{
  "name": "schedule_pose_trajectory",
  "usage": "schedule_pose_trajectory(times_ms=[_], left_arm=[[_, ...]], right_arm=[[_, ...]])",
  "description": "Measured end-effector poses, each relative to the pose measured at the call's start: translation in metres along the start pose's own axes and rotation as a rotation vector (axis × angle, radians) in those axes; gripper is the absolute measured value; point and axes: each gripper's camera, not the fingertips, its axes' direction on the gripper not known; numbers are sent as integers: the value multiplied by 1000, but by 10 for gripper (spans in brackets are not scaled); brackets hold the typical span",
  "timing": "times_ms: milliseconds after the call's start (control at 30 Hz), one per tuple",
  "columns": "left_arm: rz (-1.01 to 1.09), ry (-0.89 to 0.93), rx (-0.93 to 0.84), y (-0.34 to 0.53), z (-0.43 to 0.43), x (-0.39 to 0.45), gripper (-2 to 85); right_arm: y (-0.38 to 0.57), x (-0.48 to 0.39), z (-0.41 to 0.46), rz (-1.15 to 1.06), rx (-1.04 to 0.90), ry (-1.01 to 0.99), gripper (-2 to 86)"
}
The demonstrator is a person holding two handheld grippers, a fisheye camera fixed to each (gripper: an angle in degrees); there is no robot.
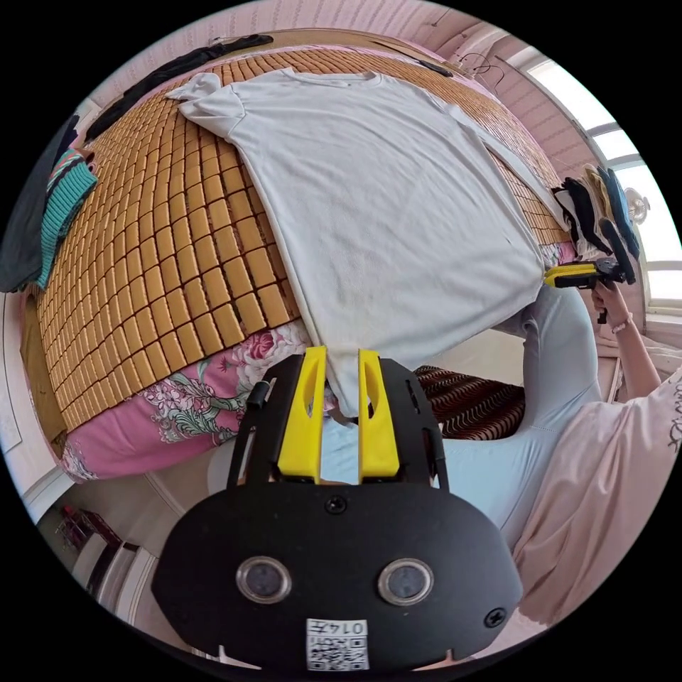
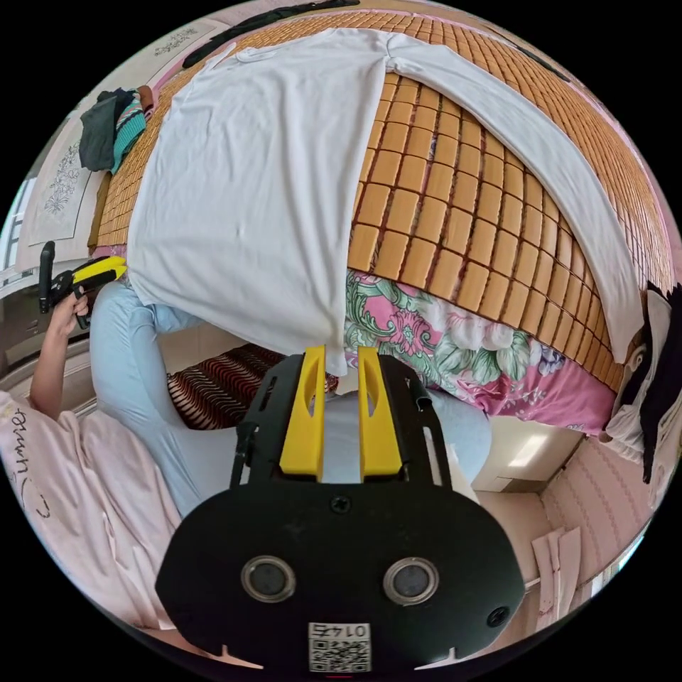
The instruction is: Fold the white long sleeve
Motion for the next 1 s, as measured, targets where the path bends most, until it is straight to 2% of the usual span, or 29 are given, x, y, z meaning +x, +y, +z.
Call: schedule_pose_trajectory(times_ms=[100,267,467,567,800,933,1000], left_arm=[[64,-62,-43,1,11,5,72],[240,-218,-127,-4,26,29,42],[238,-141,-154,7,22,16,-5],[282,-232,-178,21,35,14,-4],[116,-227,-42,67,0,-35,45],[-11,-209,97,81,-25,-91,46],[-73,-205,226,73,-41,-126,44]], right_arm=[[-23,-11,1,-14,-61,25,78],[-44,-28,-11,-47,-118,65,6],[-54,-35,-33,-33,-153,-7,1],[-64,-41,-40,-31,-156,-11,7],[-75,-57,-77,-39,-195,90,47],[-112,-77,-133,-101,-66,102,43],[-146,-97,-158,-163,27,92,33]])
